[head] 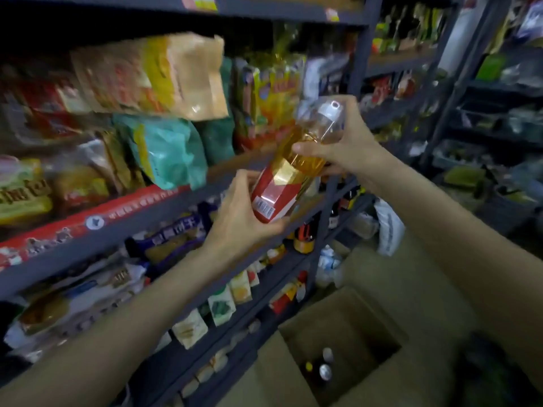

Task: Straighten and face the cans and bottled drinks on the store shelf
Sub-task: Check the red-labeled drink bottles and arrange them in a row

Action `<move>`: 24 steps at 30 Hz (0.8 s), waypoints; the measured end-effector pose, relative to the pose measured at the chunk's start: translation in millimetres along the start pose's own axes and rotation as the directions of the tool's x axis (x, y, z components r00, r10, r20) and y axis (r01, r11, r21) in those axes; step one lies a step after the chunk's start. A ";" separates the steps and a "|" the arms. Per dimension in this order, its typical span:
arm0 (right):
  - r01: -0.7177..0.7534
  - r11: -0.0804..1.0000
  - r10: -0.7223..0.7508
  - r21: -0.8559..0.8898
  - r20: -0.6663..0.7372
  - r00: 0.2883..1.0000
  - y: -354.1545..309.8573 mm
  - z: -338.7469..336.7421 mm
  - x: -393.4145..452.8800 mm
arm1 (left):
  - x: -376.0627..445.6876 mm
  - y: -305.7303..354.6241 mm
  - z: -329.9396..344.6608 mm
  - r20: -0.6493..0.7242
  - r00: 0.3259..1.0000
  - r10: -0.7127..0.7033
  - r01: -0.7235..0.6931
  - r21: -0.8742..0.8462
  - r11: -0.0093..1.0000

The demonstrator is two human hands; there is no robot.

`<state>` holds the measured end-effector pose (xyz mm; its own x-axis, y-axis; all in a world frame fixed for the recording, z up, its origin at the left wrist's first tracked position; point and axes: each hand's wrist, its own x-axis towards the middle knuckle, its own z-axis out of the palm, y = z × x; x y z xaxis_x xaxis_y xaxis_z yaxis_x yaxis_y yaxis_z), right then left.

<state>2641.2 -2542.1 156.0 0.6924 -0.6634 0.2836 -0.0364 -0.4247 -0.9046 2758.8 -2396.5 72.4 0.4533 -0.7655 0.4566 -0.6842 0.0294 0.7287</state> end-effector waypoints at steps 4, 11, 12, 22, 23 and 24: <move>-0.164 0.987 0.162 -0.005 -0.111 0.981 134.6 -13.5 -38.0 | -25.8 -61.1 100.5 0.323 0.937 -0.137 0.156 -0.033 0.987; -0.399 0.909 0.379 -0.119 -0.163 0.911 383.9 -0.7 -124.3 | -103.5 -220.6 258.6 0.618 0.638 -0.459 0.367 0.279 0.887; -0.431 0.894 0.409 -0.125 -0.171 0.897 418.3 4.8 -133.4 | -119.2 -245.3 274.5 0.614 0.602 -0.511 0.402 0.320 0.858; -0.487 0.819 0.493 -0.303 -0.063 0.868 763.3 136.6 -153.9 | -258.8 -471.7 422.1 0.466 0.648 -0.603 0.383 0.485 0.786; -0.495 0.808 0.507 -0.318 -0.051 0.860 790.2 151.0 -152.6 | -263.3 -489.2 436.6 0.469 0.659 -0.587 0.373 0.474 0.798; -0.513 0.797 0.529 -0.319 -0.041 0.848 815.8 164.6 -152.9 | -266.8 -506.2 452.0 0.485 0.666 -0.567 0.354 0.463 0.813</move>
<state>2624.2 -2685.8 -677.7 0.5379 -0.8125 -0.2250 -0.6139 -0.1945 -0.7651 2726.0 -2497.7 -649.0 0.4129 -0.8383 -0.3559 -0.6598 -0.5448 0.5176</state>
